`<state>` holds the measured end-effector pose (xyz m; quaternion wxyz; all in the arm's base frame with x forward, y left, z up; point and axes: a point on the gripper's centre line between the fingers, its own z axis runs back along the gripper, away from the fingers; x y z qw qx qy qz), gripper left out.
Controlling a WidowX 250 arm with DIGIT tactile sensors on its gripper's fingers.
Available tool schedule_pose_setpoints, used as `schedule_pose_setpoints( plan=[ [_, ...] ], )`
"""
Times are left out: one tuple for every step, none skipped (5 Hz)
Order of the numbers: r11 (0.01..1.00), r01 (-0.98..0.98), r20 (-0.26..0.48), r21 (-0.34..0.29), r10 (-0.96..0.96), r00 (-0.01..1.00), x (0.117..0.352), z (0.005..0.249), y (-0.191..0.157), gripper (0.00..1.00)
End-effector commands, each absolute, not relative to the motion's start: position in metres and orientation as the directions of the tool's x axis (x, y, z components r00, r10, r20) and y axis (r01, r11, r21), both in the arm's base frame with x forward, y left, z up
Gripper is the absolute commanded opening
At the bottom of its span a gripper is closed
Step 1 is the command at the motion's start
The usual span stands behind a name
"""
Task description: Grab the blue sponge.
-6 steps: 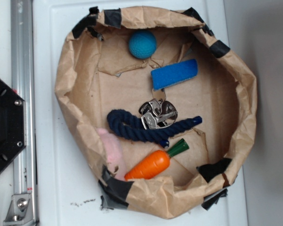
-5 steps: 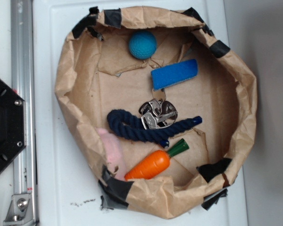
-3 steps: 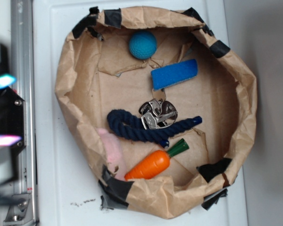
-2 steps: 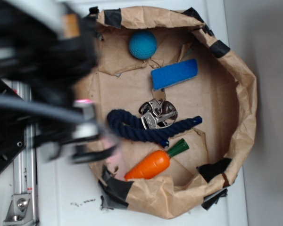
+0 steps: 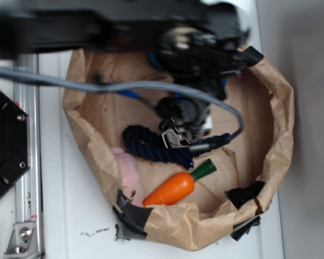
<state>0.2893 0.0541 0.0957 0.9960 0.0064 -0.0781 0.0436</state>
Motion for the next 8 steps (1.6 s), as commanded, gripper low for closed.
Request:
schedule_pose_setpoints(
  plan=[
    [0.995,-0.097,0.063,0.022,0.095,0.993,0.273,0.035,0.063,1.0],
    [0.984,-0.174,0.048,0.021,0.173,0.984,0.276,0.026,0.091,1.0],
    [0.979,-0.203,0.02,0.024,0.203,0.979,0.293,0.02,0.095,1.0],
    [0.979,-0.19,-0.005,0.073,0.19,0.982,0.295,0.02,0.083,0.0],
    [0.986,-0.132,0.006,0.106,0.132,0.991,0.286,0.049,0.074,0.0],
    [0.993,-0.069,0.065,0.096,0.063,0.996,0.279,0.098,0.065,0.0],
    [0.995,-0.08,0.153,0.067,0.069,0.986,0.269,0.148,0.06,0.0],
    [0.994,-0.103,0.223,-0.019,0.105,0.969,0.261,0.194,0.055,0.0]
  ],
)
